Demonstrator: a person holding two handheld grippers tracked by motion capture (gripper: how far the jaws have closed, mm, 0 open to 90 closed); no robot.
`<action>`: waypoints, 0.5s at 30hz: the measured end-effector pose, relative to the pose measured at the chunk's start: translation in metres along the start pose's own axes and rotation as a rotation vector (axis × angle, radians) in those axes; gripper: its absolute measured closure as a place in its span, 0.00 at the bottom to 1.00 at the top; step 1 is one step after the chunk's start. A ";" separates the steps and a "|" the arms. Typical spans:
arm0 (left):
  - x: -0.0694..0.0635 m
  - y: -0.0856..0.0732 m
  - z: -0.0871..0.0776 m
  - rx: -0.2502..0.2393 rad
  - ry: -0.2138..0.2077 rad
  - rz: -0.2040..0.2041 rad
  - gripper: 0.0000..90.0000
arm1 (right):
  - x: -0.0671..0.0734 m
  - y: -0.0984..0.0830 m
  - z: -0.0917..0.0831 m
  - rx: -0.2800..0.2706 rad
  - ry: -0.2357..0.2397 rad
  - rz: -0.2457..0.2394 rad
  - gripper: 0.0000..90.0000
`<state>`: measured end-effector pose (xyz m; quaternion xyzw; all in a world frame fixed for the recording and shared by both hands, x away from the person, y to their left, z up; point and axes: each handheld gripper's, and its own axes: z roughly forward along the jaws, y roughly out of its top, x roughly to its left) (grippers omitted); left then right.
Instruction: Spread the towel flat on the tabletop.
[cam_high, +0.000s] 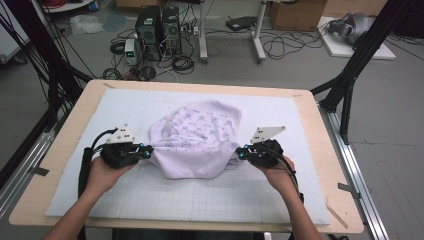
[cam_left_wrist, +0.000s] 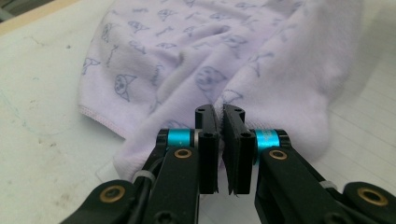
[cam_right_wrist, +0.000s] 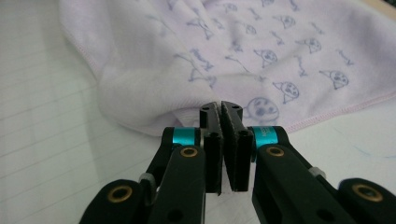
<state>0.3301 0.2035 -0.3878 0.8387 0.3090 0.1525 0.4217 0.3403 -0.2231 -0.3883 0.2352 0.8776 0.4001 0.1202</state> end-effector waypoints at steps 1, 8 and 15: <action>0.004 0.001 0.007 0.005 0.005 -0.018 0.94 | -0.004 -0.001 0.004 0.006 -0.003 0.010 0.97; 0.014 -0.005 0.030 0.077 -0.085 -0.084 0.58 | -0.019 -0.010 0.011 -0.019 0.066 0.087 0.70; 0.001 -0.010 0.029 0.094 -0.079 0.002 0.89 | -0.004 -0.014 0.020 0.007 0.083 0.033 0.93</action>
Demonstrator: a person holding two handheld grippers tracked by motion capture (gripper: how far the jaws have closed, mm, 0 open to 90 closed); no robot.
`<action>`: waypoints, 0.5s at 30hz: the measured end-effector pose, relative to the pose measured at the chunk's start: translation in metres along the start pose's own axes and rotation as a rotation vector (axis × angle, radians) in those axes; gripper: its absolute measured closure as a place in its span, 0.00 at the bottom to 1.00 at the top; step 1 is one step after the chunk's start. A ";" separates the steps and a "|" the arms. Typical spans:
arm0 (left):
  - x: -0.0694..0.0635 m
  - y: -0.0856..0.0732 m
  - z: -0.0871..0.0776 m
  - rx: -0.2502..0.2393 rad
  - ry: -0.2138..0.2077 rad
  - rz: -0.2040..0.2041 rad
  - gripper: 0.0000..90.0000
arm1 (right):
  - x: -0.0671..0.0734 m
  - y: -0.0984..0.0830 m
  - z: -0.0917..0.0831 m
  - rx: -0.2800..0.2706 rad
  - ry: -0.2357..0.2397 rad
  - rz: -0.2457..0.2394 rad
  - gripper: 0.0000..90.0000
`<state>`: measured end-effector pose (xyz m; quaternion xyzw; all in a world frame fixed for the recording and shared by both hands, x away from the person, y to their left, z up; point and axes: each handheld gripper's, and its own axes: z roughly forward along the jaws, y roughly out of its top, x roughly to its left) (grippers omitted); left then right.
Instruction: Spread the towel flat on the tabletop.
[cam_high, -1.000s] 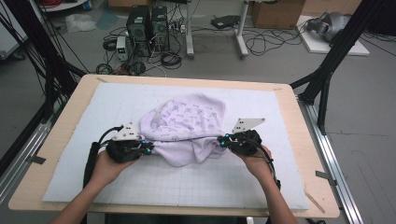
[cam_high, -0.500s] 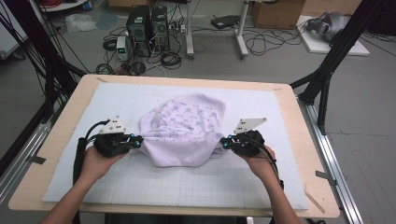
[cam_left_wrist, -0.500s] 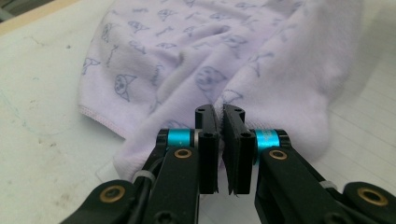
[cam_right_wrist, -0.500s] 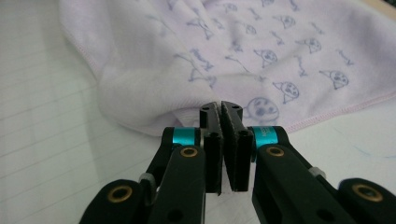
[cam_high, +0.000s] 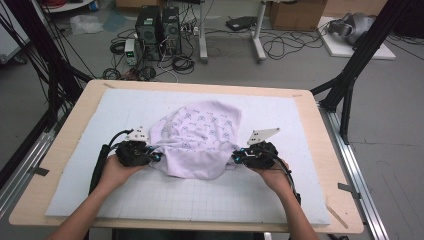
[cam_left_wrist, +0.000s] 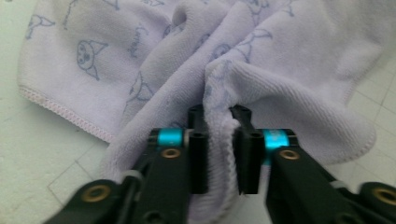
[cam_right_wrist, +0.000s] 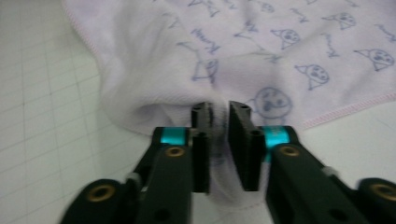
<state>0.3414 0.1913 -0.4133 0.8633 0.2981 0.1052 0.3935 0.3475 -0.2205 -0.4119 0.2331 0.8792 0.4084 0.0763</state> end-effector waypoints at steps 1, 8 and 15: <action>-0.001 0.000 -0.003 -0.009 -0.003 0.003 0.90 | 0.004 0.001 -0.002 -0.004 0.007 -0.018 0.94; -0.023 -0.005 -0.049 -0.054 -0.008 0.071 0.91 | 0.032 0.006 -0.030 -0.055 0.033 -0.089 0.96; -0.053 -0.002 -0.110 -0.094 -0.055 0.166 0.91 | 0.075 0.008 -0.075 -0.129 0.168 -0.119 0.96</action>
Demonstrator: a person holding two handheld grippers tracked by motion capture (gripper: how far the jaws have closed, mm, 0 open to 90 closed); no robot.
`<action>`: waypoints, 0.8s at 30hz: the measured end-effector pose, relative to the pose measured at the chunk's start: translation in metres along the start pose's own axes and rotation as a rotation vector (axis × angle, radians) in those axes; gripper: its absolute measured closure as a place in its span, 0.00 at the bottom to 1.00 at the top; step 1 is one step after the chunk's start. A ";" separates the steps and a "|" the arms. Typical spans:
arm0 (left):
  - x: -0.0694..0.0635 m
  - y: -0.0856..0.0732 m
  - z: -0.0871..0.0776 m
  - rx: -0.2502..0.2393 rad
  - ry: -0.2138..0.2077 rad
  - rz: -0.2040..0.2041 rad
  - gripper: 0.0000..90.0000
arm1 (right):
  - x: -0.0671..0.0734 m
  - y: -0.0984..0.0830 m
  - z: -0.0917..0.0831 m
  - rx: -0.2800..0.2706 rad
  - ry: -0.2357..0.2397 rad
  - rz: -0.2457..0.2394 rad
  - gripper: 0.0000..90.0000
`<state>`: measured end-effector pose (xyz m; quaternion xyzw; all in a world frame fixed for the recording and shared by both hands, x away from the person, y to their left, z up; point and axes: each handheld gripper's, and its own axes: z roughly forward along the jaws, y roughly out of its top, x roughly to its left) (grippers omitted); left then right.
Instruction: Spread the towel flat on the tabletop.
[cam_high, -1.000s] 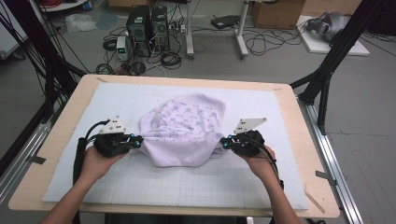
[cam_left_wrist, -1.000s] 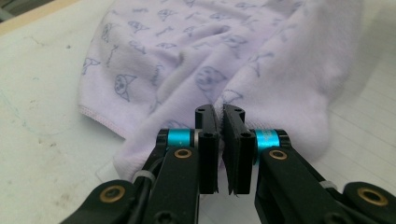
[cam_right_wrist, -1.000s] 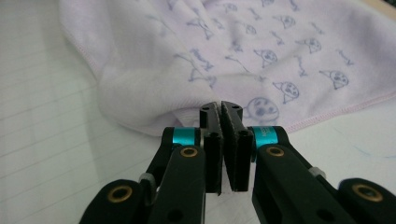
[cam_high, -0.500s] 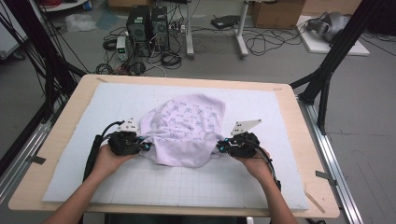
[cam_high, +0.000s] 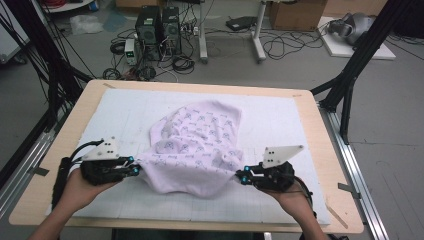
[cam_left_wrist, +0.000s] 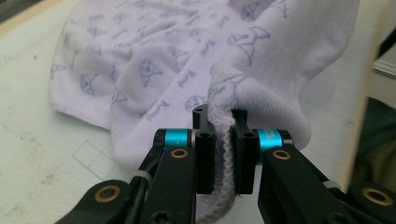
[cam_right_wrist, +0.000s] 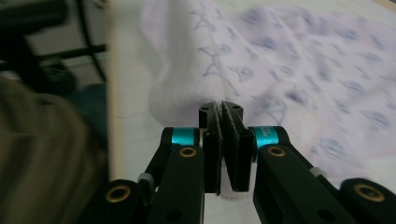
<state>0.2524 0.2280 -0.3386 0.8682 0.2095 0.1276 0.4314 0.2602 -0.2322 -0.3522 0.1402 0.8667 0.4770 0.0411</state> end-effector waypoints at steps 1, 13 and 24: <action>-0.005 0.002 -0.007 -0.007 -0.012 0.022 0.91 | 0.007 0.004 -0.005 -0.014 0.029 -0.012 0.96; 0.010 -0.033 0.038 0.053 -0.068 -0.039 0.53 | -0.016 -0.018 0.027 0.046 -0.035 0.034 0.64; 0.017 -0.055 0.091 0.151 -0.065 -0.037 0.75 | -0.031 -0.056 0.072 0.170 -0.056 0.070 0.70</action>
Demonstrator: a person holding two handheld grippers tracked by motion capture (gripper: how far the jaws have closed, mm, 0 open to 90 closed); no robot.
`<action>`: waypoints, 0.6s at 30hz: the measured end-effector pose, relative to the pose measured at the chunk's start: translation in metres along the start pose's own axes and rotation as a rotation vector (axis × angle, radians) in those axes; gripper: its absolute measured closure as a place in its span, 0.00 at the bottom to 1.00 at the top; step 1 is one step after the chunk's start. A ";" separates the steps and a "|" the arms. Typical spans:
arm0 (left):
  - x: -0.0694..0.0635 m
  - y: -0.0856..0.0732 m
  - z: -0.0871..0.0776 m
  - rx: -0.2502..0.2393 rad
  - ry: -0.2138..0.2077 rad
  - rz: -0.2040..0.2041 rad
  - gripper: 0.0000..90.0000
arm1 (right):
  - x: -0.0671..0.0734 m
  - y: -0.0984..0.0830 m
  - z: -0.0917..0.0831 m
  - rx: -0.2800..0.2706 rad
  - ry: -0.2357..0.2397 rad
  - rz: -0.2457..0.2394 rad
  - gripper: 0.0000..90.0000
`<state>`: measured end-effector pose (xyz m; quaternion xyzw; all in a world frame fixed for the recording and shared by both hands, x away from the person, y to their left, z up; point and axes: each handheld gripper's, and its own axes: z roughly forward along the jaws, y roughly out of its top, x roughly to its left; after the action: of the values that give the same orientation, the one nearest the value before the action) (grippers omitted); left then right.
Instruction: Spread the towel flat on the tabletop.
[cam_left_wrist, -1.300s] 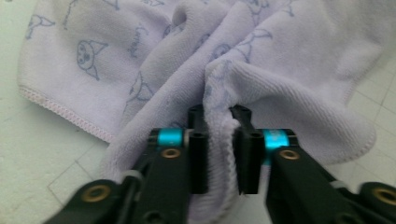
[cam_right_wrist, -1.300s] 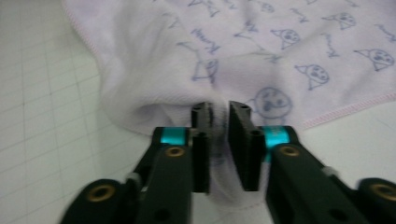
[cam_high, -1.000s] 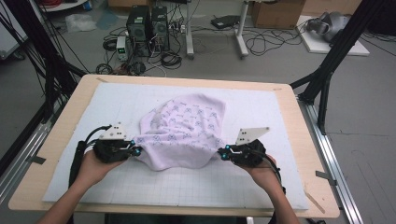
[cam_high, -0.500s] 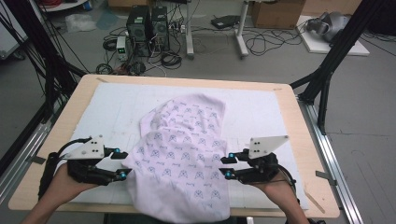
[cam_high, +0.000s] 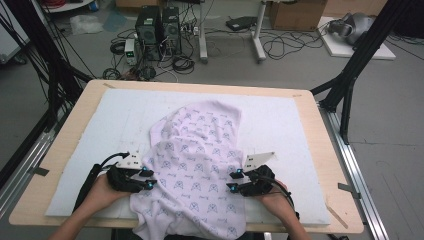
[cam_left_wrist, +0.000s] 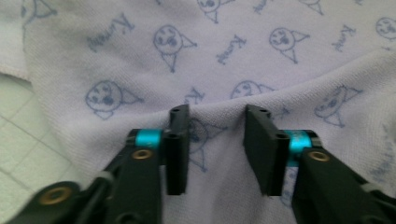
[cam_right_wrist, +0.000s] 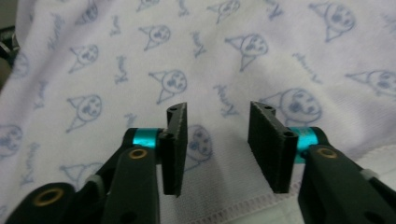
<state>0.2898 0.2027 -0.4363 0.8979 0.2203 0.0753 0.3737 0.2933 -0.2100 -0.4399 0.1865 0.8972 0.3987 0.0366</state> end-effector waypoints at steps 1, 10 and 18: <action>-0.002 0.000 0.000 0.002 0.002 0.002 0.84 | 0.001 -0.001 0.003 0.019 0.010 -0.003 0.75; -0.022 -0.006 -0.020 0.006 -0.021 0.039 0.97 | 0.015 -0.003 -0.001 -0.008 0.087 -0.017 0.98; -0.058 -0.016 -0.059 -0.059 -0.054 0.081 0.97 | 0.053 -0.001 -0.030 -0.060 0.160 -0.057 0.98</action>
<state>0.2153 0.2243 -0.4039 0.8963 0.1714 0.0725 0.4025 0.2369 -0.2126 -0.4156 0.1272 0.8899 0.4376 -0.0183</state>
